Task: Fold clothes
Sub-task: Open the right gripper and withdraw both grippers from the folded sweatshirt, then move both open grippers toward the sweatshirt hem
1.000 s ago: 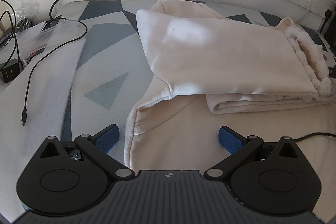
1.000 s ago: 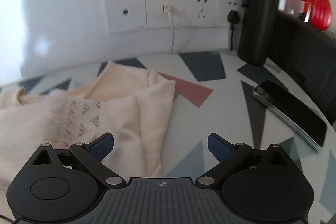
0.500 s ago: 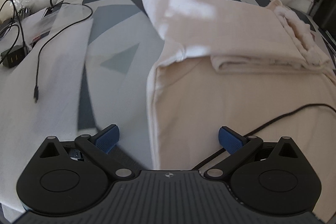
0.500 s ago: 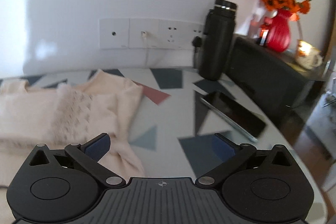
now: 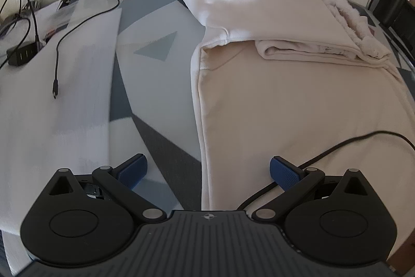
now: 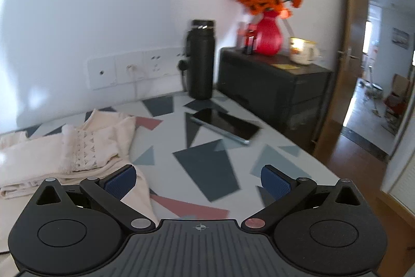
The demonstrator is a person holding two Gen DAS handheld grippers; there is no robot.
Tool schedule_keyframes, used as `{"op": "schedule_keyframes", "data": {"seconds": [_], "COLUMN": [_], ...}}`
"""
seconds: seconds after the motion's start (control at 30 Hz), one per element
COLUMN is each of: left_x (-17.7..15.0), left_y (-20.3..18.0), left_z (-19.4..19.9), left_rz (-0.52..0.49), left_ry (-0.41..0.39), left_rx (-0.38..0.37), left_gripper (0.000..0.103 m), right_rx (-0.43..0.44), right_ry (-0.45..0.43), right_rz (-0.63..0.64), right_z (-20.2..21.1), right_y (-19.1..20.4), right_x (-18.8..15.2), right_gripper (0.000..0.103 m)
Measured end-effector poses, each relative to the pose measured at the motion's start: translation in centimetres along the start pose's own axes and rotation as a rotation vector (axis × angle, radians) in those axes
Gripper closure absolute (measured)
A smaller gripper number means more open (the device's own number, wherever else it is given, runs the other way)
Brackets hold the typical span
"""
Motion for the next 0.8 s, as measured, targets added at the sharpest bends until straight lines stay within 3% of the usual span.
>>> {"op": "schedule_keyframes", "data": {"seconds": [0.17, 0.23, 0.37, 0.57, 0.8], "left_x": [-0.8, -1.1, -1.5, -3.4, -6.2], "left_y": [0.6, 0.9, 1.5, 2.5, 1.9], "left_z": [2.4, 3.8, 6.3, 10.2, 13.5], "left_rz": [0.089, 0.084, 0.066, 0.147, 0.142], "left_ry": [0.007, -0.016, -0.059, -0.086, -0.102], "left_rx": [-0.133, -0.143, -0.087, -0.076, 0.042], "left_gripper": [0.001, 0.001, 0.001, 0.001, 0.001], "right_rx": [-0.052, -0.101, -0.136, -0.153, -0.133], "right_ry": [-0.021, -0.047, -0.025, -0.022, -0.022], "right_rz": [-0.031, -0.032, -0.048, -0.016, -0.053], "right_z": [2.9, 3.5, 2.9, 1.8, 1.3], "right_y": [-3.1, -4.5, -6.9, -9.3, -12.3], "right_x": [-0.5, -0.9, -1.7, -2.8, -2.7], "right_gripper": [0.001, 0.001, 0.001, 0.001, 0.001]}}
Point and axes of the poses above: each gripper's, at about its wrist camera, not at the fingertips, and z roughly against the way its jaws point, y to its left, x to its top, the point moved 3 cm from there along -z, roughly the way its jaws point, and after that the axes turned 5 degrees about z, right-handed, at the moved point
